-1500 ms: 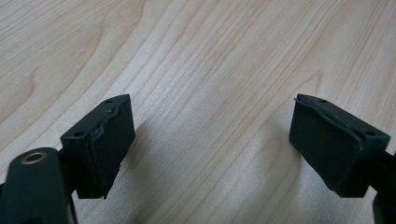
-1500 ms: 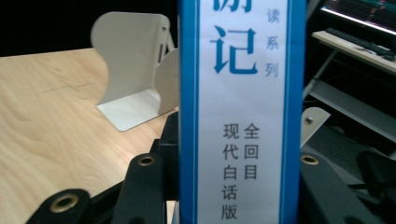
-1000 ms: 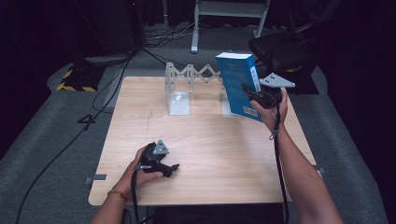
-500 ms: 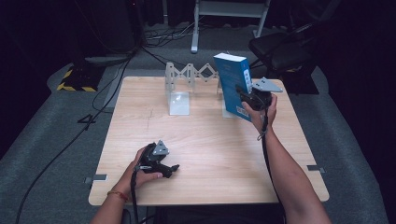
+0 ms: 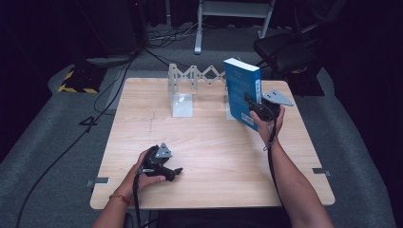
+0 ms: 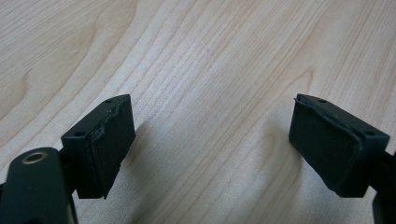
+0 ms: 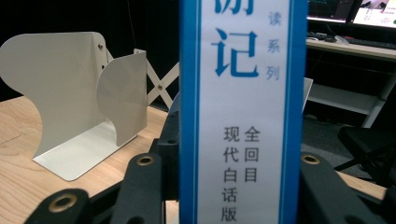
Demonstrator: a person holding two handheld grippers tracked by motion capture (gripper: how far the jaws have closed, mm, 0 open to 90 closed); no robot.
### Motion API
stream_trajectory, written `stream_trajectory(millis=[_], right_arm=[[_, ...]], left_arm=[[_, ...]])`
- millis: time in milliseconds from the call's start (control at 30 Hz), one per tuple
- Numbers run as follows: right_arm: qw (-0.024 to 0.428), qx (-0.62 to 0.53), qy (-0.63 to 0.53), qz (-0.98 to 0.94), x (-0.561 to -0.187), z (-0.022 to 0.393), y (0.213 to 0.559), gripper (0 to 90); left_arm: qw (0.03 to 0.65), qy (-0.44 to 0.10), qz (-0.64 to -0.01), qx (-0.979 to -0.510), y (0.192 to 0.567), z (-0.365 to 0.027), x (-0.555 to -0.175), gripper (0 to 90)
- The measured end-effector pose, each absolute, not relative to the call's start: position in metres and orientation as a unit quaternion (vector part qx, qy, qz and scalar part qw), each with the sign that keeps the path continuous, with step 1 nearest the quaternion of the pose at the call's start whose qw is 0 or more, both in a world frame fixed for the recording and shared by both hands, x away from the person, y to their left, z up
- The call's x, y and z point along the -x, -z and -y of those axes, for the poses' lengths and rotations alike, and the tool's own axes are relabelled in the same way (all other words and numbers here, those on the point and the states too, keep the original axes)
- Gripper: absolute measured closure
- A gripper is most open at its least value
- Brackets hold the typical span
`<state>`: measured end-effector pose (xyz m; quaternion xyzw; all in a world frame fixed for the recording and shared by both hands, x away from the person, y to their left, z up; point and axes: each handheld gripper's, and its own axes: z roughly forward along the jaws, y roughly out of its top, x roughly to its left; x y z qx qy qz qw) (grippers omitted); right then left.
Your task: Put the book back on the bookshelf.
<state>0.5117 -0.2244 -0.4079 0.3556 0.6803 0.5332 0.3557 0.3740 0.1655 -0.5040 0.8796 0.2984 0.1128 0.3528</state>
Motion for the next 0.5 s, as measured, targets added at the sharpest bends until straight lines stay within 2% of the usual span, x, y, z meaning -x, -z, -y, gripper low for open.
stream_trajectory(millis=[500], right_arm=[[0.349, -0.356, -0.526, -0.689, -0.484, 0.249, 0.427, 61.2]], left_arm=[[0.354, -0.113, -0.300, -0.879, 0.504, -0.165, -0.374, 14.8]])
